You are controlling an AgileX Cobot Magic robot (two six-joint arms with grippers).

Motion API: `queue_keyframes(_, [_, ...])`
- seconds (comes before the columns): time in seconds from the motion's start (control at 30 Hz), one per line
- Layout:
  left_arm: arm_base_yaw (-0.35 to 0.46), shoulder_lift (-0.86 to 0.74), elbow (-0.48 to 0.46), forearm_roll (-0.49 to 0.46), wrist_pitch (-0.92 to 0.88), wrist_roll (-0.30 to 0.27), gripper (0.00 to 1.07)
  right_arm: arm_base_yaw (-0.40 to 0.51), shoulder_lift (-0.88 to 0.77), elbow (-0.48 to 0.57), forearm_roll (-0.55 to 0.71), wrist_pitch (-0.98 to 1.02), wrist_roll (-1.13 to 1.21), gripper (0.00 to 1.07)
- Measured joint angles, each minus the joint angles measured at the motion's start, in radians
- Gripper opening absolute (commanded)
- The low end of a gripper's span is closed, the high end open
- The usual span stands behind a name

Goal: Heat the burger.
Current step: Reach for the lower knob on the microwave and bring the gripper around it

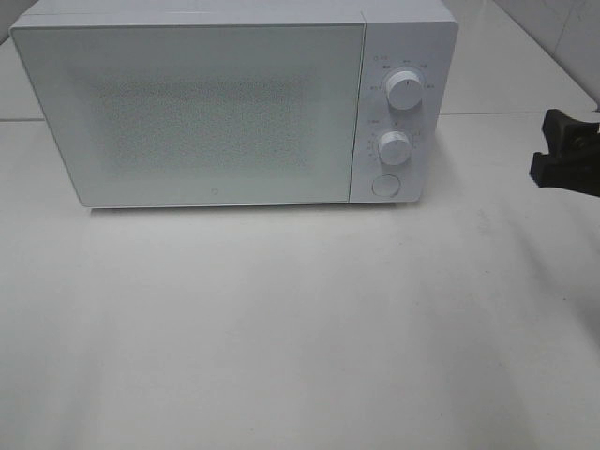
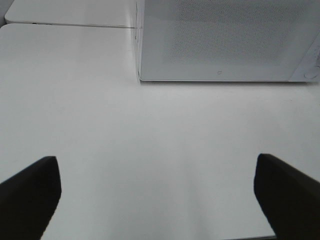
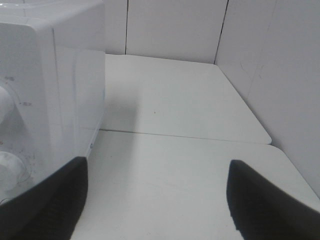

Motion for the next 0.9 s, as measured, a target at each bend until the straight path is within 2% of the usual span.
queue_keyframes(0.03, [0.0,0.0,0.0,0.0,0.0,0.0,0.98,0.0,0.0,0.0,0.0,0.0,0.0,0.76])
queue_keyframes(0.1, [0.0,0.0,0.0,0.0,0.0,0.0,0.98,0.096,0.051,0.003,0.078,-0.055,-0.052,0.76])
queue_keyframes(0.13, [0.0,0.0,0.0,0.0,0.0,0.0,0.98,0.096,0.051,0.003,0.078,-0.055,-0.052,0.76])
queue_keyframes(0.2, [0.0,0.0,0.0,0.0,0.0,0.0,0.98,0.195,0.111,0.004,0.158,-0.106,-0.074,0.76])
queue_keyframes(0.23, [0.0,0.0,0.0,0.0,0.0,0.0,0.98,0.195,0.111,0.004,0.158,-0.106,-0.074,0.76])
queue_keyframes(0.27, [0.0,0.0,0.0,0.0,0.0,0.0,0.98,0.253,0.147,0.004,0.208,-0.14,-0.078,0.76])
queue_keyframes(0.3, [0.0,0.0,0.0,0.0,0.0,0.0,0.98,0.253,0.147,0.004,0.208,-0.14,-0.078,0.76])
queue_keyframes(0.37, [0.0,0.0,0.0,0.0,0.0,0.0,0.98,0.341,0.2,0.0,0.291,-0.173,-0.085,0.76])
queue_keyframes(0.4, [0.0,0.0,0.0,0.0,0.0,0.0,0.98,0.341,0.2,0.0,0.291,-0.173,-0.085,0.76])
queue_keyframes(0.53, [0.0,0.0,0.0,0.0,0.0,0.0,0.98,0.466,0.271,-0.039,0.412,-0.184,-0.085,0.76])
queue_keyframes(0.9, [0.0,0.0,0.0,0.0,0.0,0.0,0.98,0.625,0.336,-0.145,0.568,-0.19,-0.111,0.76])
